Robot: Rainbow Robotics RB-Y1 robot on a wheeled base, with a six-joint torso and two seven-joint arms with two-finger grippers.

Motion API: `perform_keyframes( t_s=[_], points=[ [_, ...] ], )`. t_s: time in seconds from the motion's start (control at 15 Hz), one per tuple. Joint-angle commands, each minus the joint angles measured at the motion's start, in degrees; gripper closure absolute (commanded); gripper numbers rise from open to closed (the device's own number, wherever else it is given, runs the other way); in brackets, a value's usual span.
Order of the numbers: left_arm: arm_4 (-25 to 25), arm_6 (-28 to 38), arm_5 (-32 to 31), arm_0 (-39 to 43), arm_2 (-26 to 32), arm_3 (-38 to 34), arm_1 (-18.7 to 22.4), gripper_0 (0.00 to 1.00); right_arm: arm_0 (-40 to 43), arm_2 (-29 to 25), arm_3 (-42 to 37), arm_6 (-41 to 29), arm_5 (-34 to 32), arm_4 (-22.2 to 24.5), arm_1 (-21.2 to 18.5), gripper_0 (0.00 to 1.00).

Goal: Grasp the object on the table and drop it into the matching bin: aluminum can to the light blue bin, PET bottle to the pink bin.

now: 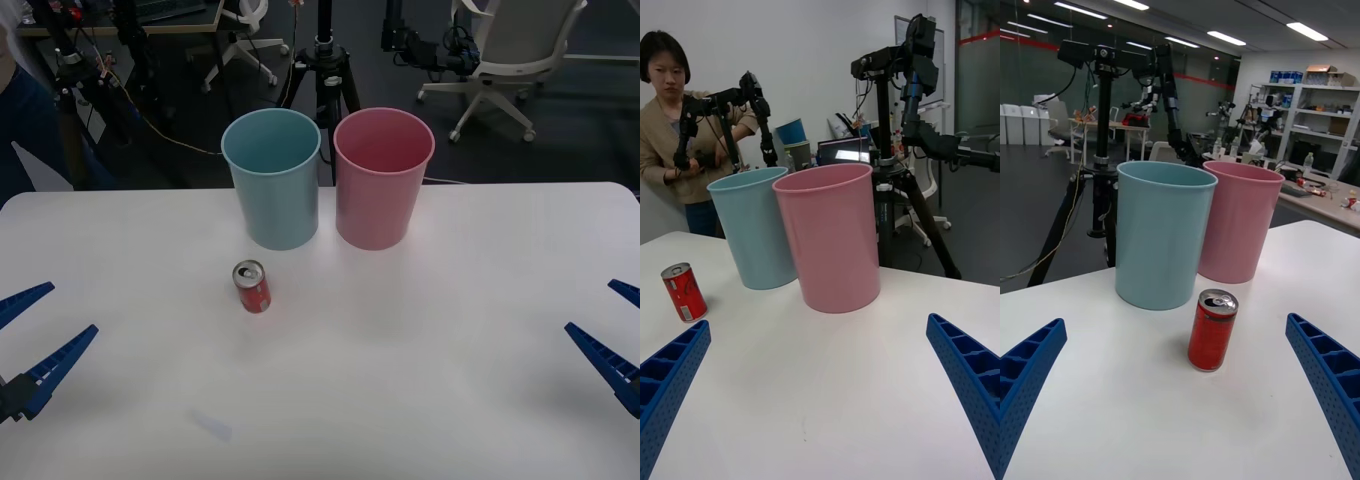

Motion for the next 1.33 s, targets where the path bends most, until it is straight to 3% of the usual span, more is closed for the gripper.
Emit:
perform_keyframes(
  t_s=[0.07,0.8,1.07,1.33],
  points=[
    [-0.3,-0.2,-0.2,-0.9,0.1,-0.4,0.8,0.0,0.0,0.0,0.0,0.0,0.0,0.0,0.0,0.0],
    [0.4,-1.7,-0.2,0.5,-1.0,-0.3,2.5,0.0,0.0,0.0,0.0,0.0,0.0,0.0,0.0,0.0],
    [1.0,-7.1,0.0,0.5,-2.9,1.8,4.2,0.0,0.0,0.0,0.0,0.0,0.0,0.0,0.0,0.0],
    [1.5,-8.3,0.0,0.3,-4.7,2.3,4.9,0.0,0.0,0.0,0.0,0.0,0.0,0.0,0.0,0.0]
  ],
)
